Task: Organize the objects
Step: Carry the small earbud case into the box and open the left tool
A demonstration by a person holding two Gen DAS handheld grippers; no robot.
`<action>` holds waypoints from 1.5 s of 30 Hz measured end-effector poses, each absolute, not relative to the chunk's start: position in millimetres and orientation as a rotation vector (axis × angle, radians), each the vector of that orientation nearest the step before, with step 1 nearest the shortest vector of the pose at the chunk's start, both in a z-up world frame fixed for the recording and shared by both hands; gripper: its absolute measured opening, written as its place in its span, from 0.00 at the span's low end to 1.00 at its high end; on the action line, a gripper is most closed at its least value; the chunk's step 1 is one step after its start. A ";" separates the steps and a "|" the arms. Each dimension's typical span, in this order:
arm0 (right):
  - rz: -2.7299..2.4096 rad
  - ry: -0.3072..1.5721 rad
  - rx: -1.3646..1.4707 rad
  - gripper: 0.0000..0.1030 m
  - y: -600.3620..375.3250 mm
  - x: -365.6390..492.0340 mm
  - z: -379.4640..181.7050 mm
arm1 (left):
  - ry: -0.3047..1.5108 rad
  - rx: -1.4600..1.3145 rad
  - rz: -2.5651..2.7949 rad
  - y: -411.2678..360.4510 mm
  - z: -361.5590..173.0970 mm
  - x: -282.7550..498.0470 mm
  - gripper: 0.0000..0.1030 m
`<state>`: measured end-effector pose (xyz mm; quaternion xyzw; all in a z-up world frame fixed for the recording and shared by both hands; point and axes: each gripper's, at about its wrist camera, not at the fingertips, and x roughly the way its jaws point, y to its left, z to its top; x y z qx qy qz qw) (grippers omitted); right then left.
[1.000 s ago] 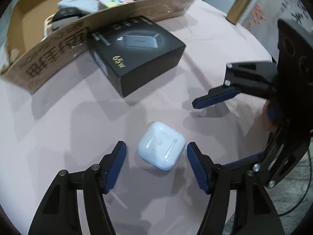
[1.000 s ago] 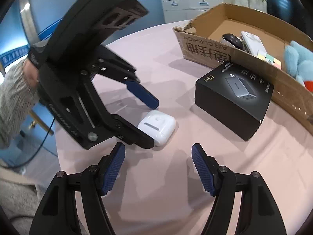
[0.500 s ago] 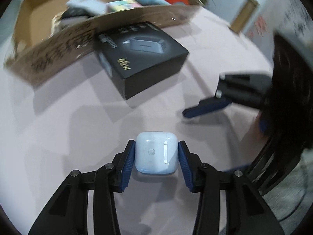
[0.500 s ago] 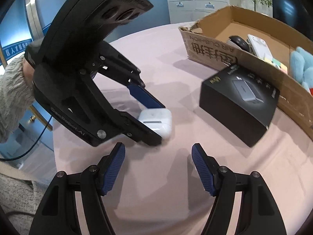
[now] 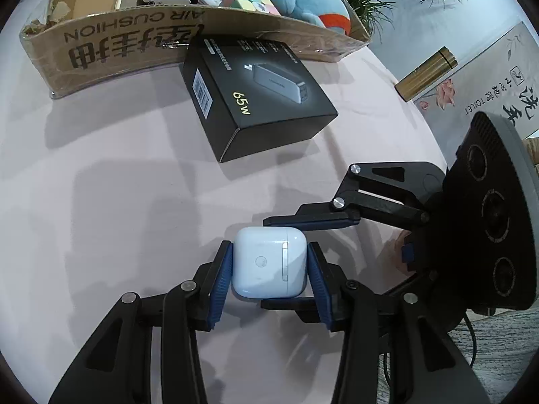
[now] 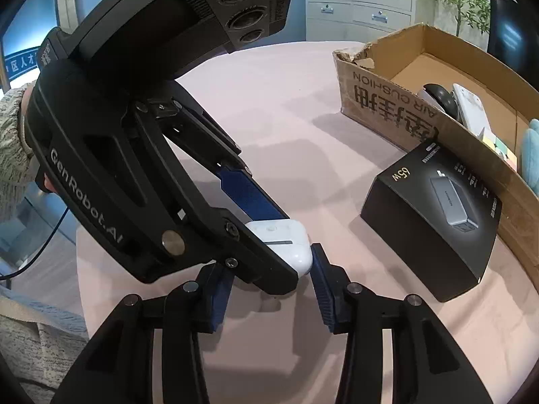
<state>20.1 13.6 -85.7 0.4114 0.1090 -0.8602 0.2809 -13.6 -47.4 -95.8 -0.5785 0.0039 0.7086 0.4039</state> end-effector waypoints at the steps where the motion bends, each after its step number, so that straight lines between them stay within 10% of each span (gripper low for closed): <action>1: -2.304 0.293 1.101 0.40 14.2 20.6 -85.8 | 0.007 -1.461 1.783 -47.8 -95.7 -13.9 0.40; 24: -2.472 0.453 0.818 0.40 55.5 -48.1 12.3 | 0.228 -1.271 1.888 -16.5 19.9 -102.9 0.40; 45: -2.337 0.279 1.032 0.40 74.3 -236.6 -10.3 | 0.211 -1.405 1.863 -41.2 -17.6 -263.8 0.40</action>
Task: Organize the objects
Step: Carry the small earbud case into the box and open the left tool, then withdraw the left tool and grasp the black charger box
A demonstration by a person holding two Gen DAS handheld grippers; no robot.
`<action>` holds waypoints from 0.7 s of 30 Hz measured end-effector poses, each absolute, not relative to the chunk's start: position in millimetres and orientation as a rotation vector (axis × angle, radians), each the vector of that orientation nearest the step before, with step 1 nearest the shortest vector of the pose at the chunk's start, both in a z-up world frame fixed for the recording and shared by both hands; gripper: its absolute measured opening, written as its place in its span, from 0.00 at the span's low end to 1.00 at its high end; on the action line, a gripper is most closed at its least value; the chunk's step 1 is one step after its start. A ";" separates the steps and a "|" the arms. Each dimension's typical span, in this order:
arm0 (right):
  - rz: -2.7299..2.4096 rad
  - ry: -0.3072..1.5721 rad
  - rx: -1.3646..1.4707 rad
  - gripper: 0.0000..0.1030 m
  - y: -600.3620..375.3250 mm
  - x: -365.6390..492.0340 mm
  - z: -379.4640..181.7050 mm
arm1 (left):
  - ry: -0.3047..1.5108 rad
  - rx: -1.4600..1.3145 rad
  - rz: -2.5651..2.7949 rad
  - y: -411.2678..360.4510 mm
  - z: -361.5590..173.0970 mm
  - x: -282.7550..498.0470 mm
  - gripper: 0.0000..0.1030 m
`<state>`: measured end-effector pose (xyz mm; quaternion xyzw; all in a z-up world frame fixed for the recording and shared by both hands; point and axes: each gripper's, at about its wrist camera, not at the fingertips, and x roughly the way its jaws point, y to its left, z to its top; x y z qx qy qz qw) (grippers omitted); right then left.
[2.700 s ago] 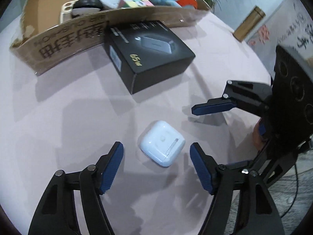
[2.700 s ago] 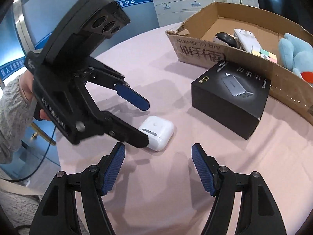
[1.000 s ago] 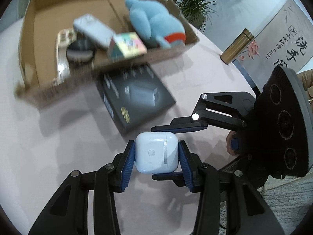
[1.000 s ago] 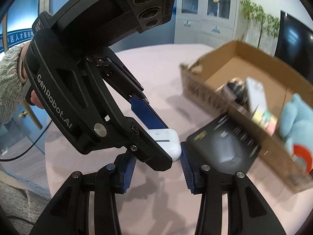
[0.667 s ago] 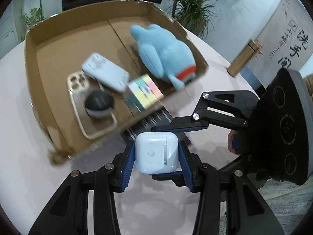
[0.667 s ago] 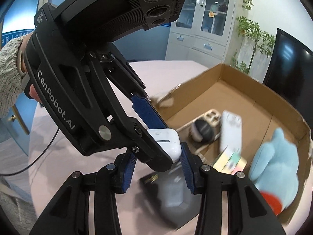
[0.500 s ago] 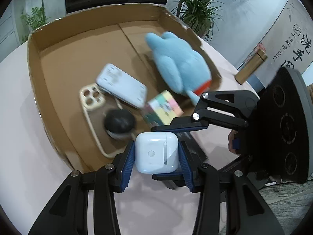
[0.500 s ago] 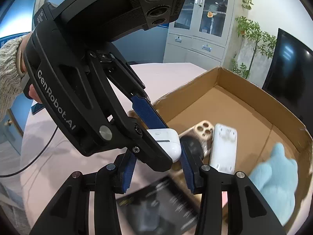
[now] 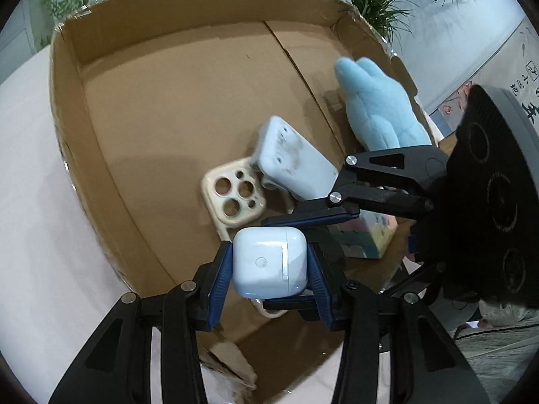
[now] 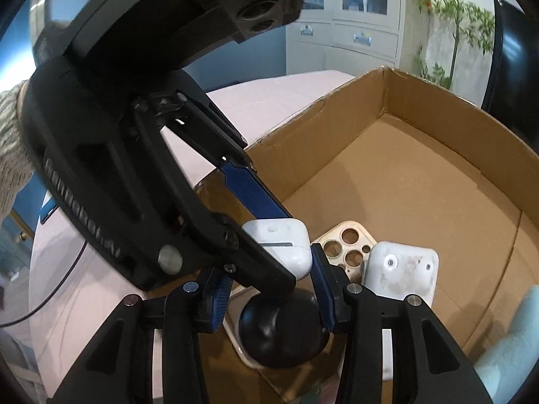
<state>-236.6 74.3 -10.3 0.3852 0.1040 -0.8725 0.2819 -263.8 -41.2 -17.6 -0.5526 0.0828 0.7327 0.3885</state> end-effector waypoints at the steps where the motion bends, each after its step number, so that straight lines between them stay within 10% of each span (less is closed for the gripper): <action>1: -2.331 0.264 1.037 0.40 74.4 -239.9 -9.7 | 0.199 -1.409 1.863 -43.3 -17.6 -265.7 0.40; 14: -2.313 0.342 1.211 0.40 65.5 -248.5 -25.6 | 0.452 -1.409 2.030 -16.8 -23.6 -259.0 0.45; 21: -2.340 0.370 1.214 0.41 69.2 -231.6 -17.8 | 0.428 -1.403 2.130 -26.0 -10.3 -254.1 0.68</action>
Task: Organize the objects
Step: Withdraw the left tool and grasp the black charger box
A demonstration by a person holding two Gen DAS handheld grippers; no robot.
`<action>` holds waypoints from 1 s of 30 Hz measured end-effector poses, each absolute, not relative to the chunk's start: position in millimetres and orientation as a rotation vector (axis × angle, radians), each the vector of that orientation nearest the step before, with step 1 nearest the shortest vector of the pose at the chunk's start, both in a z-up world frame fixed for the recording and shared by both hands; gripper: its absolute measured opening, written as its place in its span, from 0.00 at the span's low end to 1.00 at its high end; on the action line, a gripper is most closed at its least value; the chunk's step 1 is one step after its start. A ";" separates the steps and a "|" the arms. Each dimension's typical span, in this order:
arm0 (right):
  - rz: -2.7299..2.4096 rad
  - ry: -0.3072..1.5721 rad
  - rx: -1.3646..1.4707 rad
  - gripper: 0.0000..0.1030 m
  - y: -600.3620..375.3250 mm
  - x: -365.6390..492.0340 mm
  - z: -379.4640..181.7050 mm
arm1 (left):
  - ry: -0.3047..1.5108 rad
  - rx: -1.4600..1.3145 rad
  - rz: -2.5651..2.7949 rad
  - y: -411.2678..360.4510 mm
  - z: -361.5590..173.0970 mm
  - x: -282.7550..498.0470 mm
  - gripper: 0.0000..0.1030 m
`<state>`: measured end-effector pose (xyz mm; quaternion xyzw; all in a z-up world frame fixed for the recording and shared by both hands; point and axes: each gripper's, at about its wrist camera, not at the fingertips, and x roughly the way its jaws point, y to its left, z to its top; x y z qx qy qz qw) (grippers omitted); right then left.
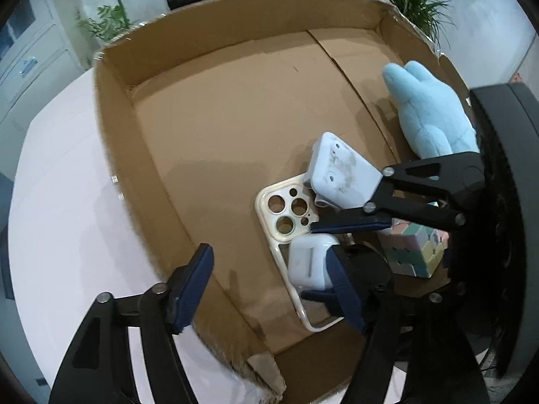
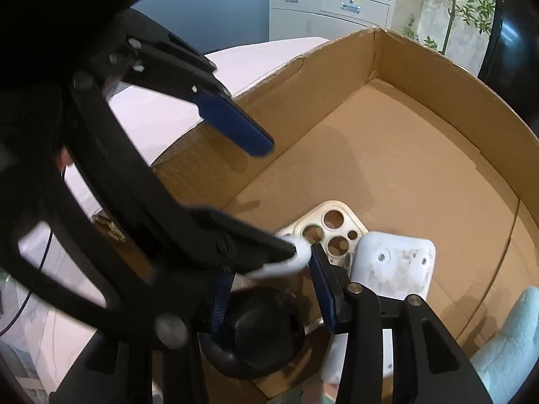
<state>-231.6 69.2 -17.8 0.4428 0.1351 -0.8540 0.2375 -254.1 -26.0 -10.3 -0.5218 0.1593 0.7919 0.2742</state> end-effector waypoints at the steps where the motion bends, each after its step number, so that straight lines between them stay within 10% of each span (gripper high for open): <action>1: -2.348 0.363 1.199 0.43 71.1 -226.5 -13.6 | 0.428 -1.398 2.128 -27.3 -8.1 -250.7 0.69; 14: -2.441 0.248 0.978 0.48 114.0 -92.1 33.5 | 0.363 -1.238 2.129 -53.1 31.6 -142.7 0.77; 24: -2.476 0.027 1.096 0.53 164.4 -11.2 -34.1 | 0.173 -1.352 2.021 -45.3 -47.0 -66.8 0.78; 30: -2.460 -0.061 1.118 0.83 165.7 -9.6 -59.6 | -0.079 -1.396 1.975 -31.6 -69.0 -84.4 0.79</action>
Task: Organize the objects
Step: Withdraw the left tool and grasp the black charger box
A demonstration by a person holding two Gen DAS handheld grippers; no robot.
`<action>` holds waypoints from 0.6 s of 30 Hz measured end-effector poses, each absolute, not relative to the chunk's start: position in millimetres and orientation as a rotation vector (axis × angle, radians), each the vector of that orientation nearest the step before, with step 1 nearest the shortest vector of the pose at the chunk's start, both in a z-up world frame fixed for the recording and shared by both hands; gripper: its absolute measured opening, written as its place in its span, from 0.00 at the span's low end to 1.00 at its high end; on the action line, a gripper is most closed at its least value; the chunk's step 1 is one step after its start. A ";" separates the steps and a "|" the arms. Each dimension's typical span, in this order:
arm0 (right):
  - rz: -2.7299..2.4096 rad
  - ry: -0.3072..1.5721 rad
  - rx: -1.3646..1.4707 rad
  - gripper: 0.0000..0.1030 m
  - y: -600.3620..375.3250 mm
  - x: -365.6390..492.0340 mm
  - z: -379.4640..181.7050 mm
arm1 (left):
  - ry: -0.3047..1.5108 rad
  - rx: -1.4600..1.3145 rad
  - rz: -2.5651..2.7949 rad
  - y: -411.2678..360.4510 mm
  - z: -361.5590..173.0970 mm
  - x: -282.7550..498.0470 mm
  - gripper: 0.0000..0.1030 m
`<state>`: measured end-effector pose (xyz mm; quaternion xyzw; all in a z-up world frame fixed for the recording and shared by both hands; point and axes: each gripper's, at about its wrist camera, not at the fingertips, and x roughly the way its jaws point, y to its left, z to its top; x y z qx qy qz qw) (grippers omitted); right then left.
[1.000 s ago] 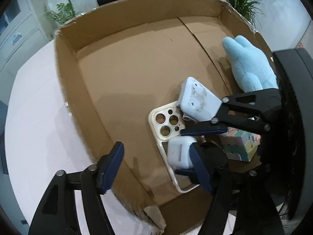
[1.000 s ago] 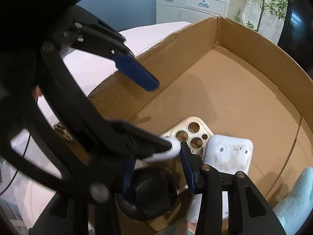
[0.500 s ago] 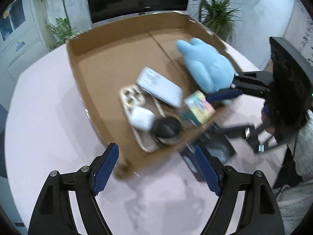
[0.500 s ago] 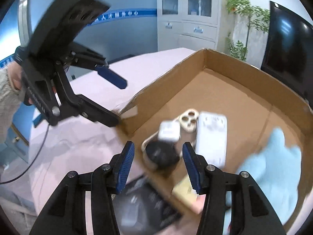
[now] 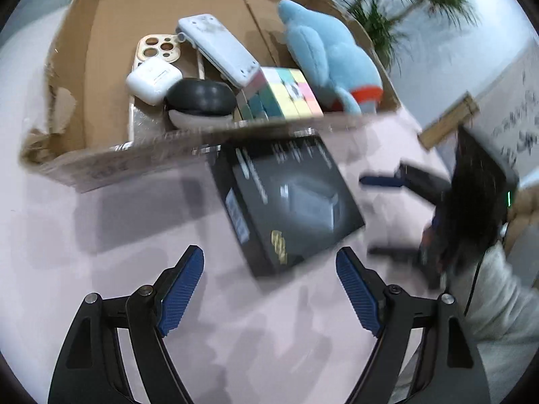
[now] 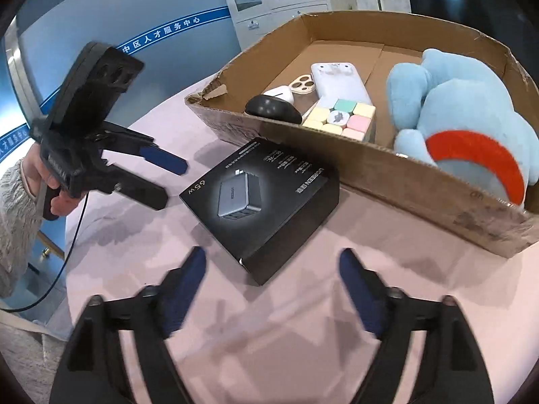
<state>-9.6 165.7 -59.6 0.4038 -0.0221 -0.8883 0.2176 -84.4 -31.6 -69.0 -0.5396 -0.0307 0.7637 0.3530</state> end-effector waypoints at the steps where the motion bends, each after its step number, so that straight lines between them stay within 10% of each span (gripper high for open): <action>1: -2.462 -0.067 1.110 0.84 164.4 -12.5 -61.1 | -0.114 -1.402 1.974 -30.4 -69.9 -89.9 0.79; 18: -2.299 0.042 1.012 0.84 99.0 36.0 -67.3 | -0.047 -1.441 1.921 -7.8 -82.4 -52.1 0.84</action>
